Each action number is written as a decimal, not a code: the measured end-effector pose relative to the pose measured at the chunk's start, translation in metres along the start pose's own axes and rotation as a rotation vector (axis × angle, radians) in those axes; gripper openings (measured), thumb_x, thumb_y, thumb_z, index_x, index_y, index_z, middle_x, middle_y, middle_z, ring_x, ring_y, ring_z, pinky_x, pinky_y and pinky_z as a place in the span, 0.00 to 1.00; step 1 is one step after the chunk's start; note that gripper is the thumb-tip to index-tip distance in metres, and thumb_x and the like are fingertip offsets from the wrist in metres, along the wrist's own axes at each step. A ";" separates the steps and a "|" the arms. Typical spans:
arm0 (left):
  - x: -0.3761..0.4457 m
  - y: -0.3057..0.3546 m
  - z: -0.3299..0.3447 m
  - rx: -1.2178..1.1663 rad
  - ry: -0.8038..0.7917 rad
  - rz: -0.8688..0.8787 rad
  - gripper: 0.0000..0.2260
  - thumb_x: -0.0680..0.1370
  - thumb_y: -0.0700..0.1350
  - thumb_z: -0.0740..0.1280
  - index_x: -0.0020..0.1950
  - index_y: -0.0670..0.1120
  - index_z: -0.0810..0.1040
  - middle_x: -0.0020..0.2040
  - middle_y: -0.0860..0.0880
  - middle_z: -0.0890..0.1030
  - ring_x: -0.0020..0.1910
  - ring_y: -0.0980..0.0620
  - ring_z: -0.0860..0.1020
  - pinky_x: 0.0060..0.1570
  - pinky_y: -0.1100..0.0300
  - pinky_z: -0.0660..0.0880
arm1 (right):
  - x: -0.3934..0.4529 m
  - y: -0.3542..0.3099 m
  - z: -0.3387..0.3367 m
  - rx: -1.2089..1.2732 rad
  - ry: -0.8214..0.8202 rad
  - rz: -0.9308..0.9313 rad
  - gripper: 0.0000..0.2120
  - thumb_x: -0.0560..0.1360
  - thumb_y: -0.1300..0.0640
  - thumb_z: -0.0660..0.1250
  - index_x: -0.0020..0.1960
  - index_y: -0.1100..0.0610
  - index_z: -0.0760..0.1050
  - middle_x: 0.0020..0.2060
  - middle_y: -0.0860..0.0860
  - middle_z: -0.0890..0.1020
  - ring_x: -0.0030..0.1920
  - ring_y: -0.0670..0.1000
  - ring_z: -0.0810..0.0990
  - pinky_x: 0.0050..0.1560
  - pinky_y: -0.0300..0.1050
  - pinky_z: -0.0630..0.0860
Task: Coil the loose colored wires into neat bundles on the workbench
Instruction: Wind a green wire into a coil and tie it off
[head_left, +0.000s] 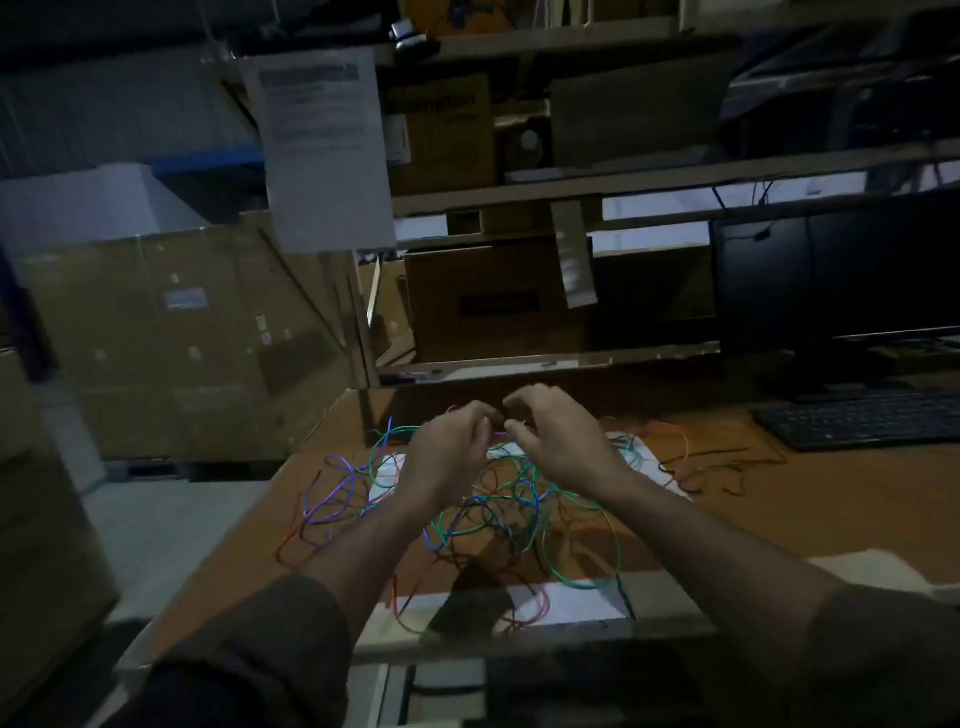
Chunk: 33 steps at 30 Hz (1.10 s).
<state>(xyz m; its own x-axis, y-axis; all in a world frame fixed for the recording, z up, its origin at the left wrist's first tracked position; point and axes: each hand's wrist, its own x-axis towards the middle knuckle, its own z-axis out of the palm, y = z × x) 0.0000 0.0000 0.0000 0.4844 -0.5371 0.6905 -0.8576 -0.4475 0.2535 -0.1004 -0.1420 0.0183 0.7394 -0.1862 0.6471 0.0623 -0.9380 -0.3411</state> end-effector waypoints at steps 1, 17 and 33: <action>-0.004 -0.004 0.005 -0.041 -0.043 -0.044 0.09 0.85 0.47 0.61 0.61 0.52 0.80 0.47 0.53 0.84 0.43 0.54 0.82 0.37 0.57 0.75 | -0.001 0.001 0.006 -0.021 -0.043 0.016 0.16 0.80 0.50 0.67 0.66 0.53 0.76 0.58 0.49 0.80 0.60 0.49 0.77 0.57 0.50 0.79; -0.013 -0.034 0.044 -0.338 -0.352 -0.177 0.15 0.82 0.47 0.66 0.68 0.59 0.75 0.58 0.54 0.84 0.56 0.59 0.82 0.55 0.48 0.82 | 0.006 0.024 0.030 -0.087 -0.339 0.045 0.11 0.78 0.52 0.71 0.58 0.54 0.81 0.50 0.50 0.84 0.49 0.49 0.82 0.45 0.44 0.78; 0.003 -0.024 0.009 -0.748 -0.112 -0.339 0.14 0.86 0.48 0.62 0.46 0.43 0.81 0.42 0.44 0.83 0.44 0.55 0.82 0.49 0.64 0.76 | 0.039 0.057 -0.024 0.589 0.385 0.368 0.05 0.84 0.58 0.61 0.53 0.54 0.76 0.40 0.49 0.78 0.35 0.46 0.78 0.32 0.39 0.76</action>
<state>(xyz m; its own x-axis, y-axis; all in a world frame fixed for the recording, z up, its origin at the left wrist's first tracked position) 0.0232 0.0027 -0.0097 0.7177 -0.5447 0.4339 -0.5311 -0.0252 0.8469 -0.0842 -0.2101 0.0400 0.5043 -0.6430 0.5764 0.2827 -0.5078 -0.8137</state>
